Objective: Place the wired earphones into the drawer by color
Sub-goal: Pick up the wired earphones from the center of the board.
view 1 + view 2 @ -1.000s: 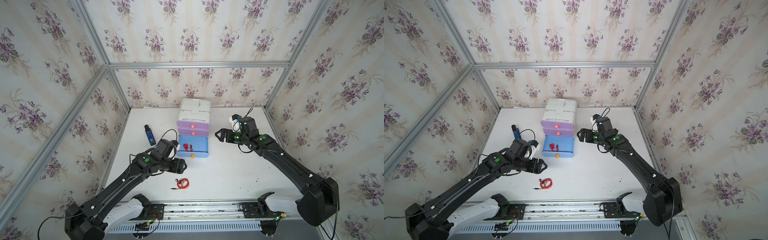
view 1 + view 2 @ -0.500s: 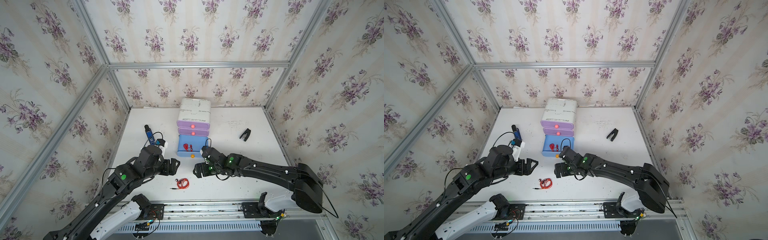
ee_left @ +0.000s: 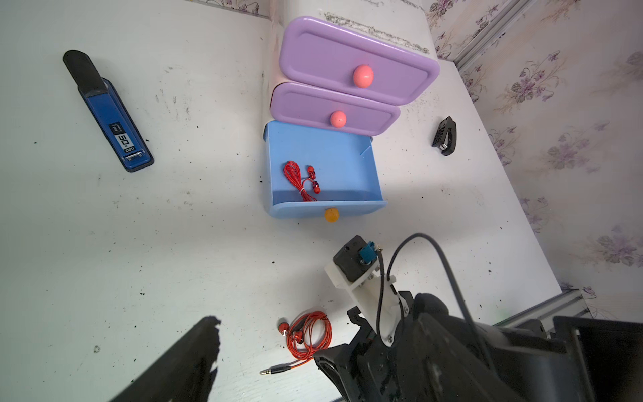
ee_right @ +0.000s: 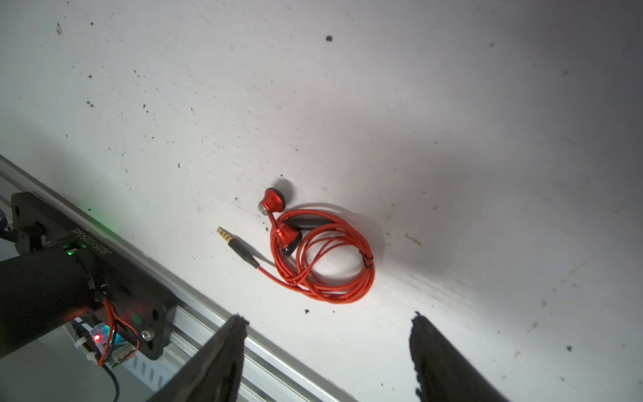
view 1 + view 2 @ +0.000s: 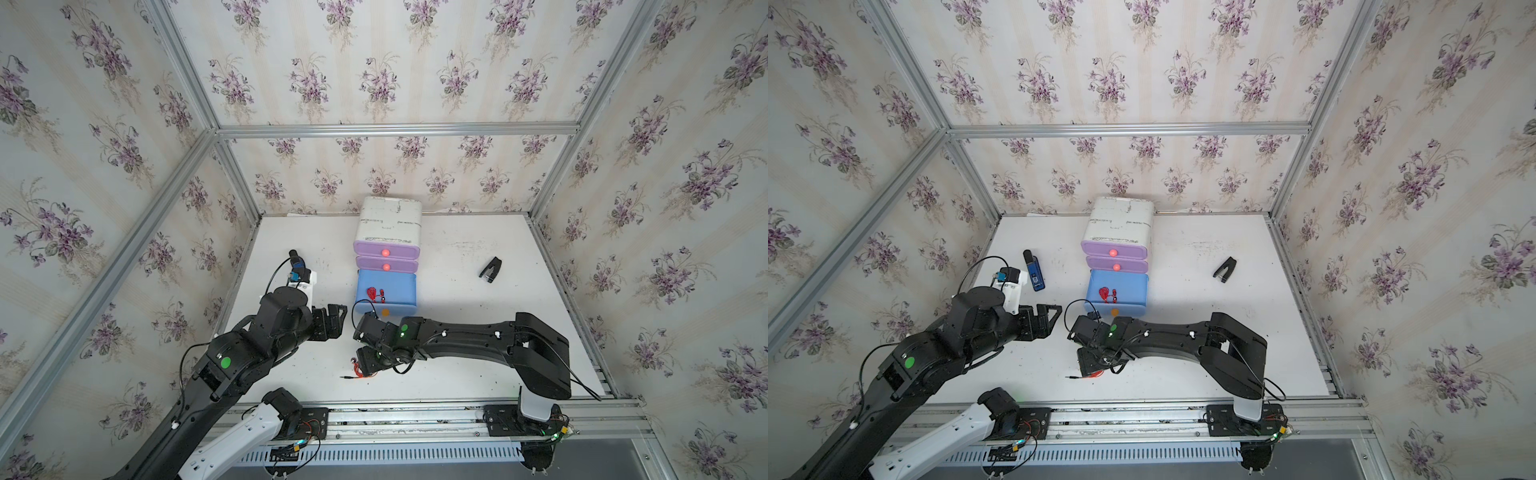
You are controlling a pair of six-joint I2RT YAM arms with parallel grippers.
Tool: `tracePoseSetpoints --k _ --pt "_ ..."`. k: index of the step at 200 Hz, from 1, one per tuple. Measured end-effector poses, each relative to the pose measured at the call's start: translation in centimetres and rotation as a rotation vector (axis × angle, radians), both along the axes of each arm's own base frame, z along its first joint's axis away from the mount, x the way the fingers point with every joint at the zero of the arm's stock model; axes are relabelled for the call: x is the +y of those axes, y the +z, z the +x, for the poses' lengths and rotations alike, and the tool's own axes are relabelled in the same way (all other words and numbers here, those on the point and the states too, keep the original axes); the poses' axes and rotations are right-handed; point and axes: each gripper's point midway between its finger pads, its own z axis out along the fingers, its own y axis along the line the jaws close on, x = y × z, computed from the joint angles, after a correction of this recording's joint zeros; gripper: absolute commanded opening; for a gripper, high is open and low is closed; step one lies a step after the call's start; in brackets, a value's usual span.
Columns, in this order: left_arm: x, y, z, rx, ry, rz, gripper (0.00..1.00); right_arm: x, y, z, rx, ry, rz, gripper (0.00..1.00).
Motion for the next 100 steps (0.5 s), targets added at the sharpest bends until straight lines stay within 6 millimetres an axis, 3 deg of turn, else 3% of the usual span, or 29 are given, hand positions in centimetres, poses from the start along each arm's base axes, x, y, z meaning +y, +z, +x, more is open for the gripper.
tracePoseSetpoints --k 100 --pt "0.3 -1.0 -0.1 0.019 0.008 0.006 0.90 -0.7 -2.7 0.3 -0.016 0.031 -0.156 0.62"
